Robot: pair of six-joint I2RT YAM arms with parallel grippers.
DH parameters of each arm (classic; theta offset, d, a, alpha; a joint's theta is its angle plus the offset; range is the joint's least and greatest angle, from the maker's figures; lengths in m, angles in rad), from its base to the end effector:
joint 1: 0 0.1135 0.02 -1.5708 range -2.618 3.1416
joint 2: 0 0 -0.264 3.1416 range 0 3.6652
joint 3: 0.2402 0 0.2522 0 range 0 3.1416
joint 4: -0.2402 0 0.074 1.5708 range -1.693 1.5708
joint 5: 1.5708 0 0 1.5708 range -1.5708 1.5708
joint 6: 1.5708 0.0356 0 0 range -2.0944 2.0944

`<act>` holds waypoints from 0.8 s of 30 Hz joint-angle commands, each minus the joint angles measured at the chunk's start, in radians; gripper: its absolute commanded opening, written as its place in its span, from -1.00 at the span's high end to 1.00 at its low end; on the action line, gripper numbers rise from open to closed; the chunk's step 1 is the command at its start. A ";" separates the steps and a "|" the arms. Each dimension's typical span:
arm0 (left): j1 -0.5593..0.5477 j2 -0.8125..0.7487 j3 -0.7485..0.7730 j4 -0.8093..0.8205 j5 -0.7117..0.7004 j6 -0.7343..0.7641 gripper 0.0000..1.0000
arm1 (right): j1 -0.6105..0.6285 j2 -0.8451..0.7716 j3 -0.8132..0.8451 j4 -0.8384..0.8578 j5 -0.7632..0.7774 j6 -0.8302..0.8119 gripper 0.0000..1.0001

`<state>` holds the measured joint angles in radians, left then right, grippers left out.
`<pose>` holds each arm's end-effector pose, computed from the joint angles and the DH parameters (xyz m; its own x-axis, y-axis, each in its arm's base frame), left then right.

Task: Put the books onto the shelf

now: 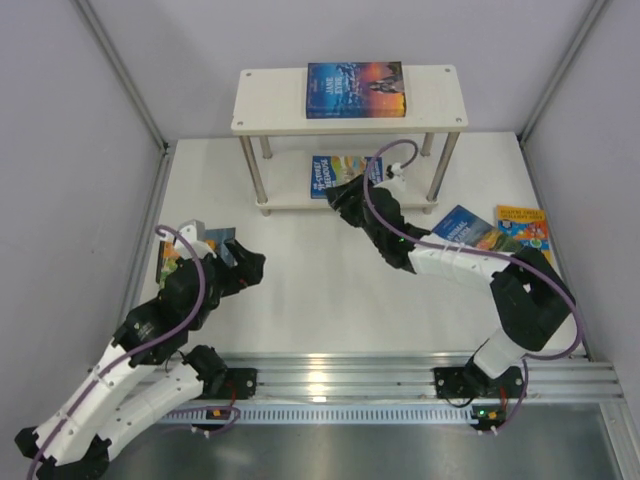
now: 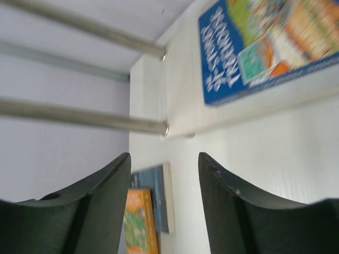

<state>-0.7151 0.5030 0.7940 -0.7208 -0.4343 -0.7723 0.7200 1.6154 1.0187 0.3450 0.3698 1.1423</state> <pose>0.0874 -0.0561 0.3242 -0.4389 -0.4572 -0.7735 -0.0003 0.8609 -0.5087 0.2881 0.2356 0.2625 -0.3976 0.7793 -0.4843 0.0242 0.5365 0.8435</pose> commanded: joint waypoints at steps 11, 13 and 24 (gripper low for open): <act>0.340 0.235 0.040 0.044 0.113 0.042 -0.97 | 0.305 0.230 0.095 0.160 -0.302 -0.145 -0.67; 0.514 0.285 0.025 0.079 0.233 0.091 -0.97 | 0.321 0.297 0.153 0.176 -0.333 -0.132 -0.68; 1.052 0.531 0.062 0.141 0.224 0.197 -0.76 | 0.401 0.572 0.470 0.152 -0.348 -0.096 -0.61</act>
<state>0.3000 1.0542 0.7864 -0.6292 -0.1028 -0.6502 1.0973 2.1345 1.3834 0.4500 0.0540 1.0420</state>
